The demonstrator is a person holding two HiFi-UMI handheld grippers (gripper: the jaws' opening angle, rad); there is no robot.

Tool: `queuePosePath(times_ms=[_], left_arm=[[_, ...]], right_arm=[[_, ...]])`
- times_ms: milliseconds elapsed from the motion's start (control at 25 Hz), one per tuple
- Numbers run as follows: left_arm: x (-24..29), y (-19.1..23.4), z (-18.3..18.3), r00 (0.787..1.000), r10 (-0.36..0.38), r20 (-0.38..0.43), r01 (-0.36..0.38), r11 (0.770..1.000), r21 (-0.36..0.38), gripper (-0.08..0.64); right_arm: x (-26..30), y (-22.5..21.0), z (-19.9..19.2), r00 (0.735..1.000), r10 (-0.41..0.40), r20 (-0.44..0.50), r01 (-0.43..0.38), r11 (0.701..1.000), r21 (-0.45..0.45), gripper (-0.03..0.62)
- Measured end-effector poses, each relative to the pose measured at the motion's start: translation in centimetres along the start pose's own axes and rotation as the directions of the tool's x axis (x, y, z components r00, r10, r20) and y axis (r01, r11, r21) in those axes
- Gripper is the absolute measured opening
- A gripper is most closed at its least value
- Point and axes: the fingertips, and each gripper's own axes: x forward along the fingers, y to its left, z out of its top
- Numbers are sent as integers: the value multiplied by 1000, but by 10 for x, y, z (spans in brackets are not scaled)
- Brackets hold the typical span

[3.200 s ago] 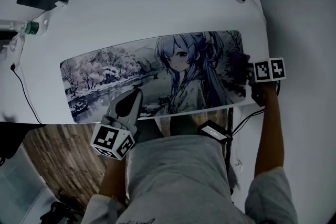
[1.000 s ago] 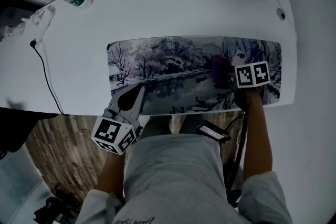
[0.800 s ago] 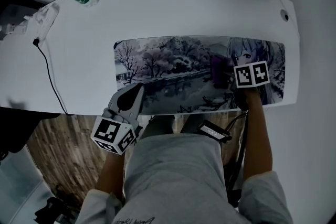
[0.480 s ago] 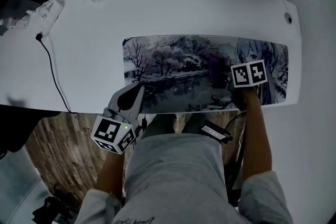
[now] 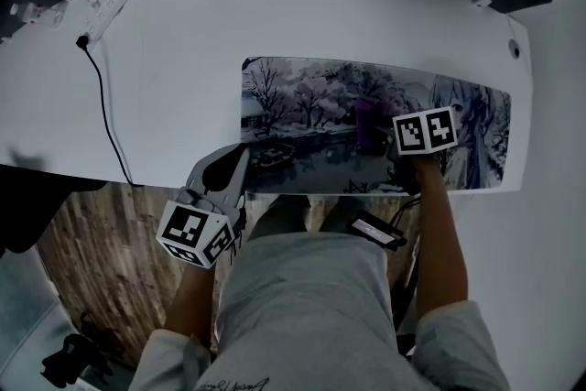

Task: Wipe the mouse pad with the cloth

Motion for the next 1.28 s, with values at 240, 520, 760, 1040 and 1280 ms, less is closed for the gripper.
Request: queuePosePath(times_ms=[240,520,760,1040,1280], left_arm=[[-17,17,-8,1000,28,6,-28,999,-22,15],[-34,33,-14,998,58,21,-57,997,-51,15],[-48,49,-17,995,92,30,-90,994,-68,15],[-61,62,-20,992,123,36,-120,989,-85,15],[-71,71,-21,988,145,49,-140,985,-99,15]], right_arm=[[18,29,7,1000,13,12,-13,1000,-15,97],[40,64,15,999,35,-18,-36,997,-64,97],[60,98,21,997,66,-48,-72,991,-116,97],[80,133,29,995,86,-48,-92,984,-151,98],[95,160,34,994,100,-47,-107,977,-185,98]])
